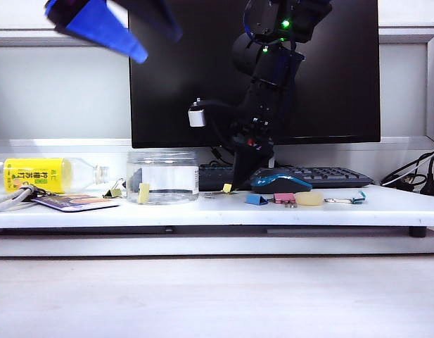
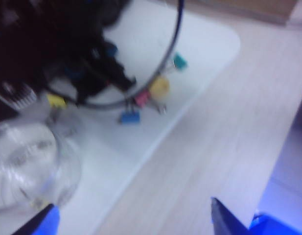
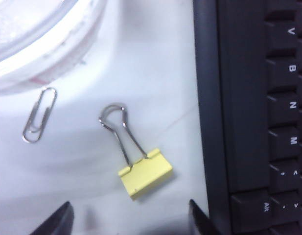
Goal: Pick up the clips with the largest number of clips of the same color on the table and place them in a round transparent plastic box.
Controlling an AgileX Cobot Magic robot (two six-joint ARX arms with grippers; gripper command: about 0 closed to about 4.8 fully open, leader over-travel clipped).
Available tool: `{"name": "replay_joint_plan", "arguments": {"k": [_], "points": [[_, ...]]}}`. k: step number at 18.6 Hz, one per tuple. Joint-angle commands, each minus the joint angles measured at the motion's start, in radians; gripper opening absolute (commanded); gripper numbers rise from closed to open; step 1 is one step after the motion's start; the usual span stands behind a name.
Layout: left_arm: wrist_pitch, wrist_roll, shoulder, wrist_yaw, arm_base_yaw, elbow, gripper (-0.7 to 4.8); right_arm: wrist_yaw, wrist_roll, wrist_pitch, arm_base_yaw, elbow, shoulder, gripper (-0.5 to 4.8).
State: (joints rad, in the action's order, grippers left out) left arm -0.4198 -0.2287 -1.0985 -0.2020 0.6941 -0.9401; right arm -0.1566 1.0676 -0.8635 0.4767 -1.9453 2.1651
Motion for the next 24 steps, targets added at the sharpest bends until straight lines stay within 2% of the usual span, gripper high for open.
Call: {"name": "replay_joint_plan", "arguments": {"k": [1,5,16,19,20,24], "points": [[-0.019,-0.043,0.000,-0.004,0.001,-0.002,4.13,-0.002,0.011,0.024,0.004,-0.003,-0.001,3.06],[-0.031,-0.116,0.000,-0.005,0.001,-0.002,4.13,-0.002,0.040,0.057,0.005,-0.003,0.000,3.06],[-0.028,-0.123,-0.002,-0.004,0.001,-0.002,4.12,0.010,0.041,0.076,0.018,-0.005,0.062,3.04],[-0.028,-0.123,-0.003,-0.004,0.001,-0.002,4.12,0.042,0.024,0.059,0.017,-0.005,0.075,2.91],[-0.028,-0.123,-0.003,-0.004,0.001,-0.002,4.12,0.042,0.016,0.059,0.017,-0.004,0.075,2.74],[-0.029,-0.120,-0.003,-0.004,0.001,-0.002,4.12,0.042,-0.065,0.035,0.010,-0.004,0.076,2.70]]}}
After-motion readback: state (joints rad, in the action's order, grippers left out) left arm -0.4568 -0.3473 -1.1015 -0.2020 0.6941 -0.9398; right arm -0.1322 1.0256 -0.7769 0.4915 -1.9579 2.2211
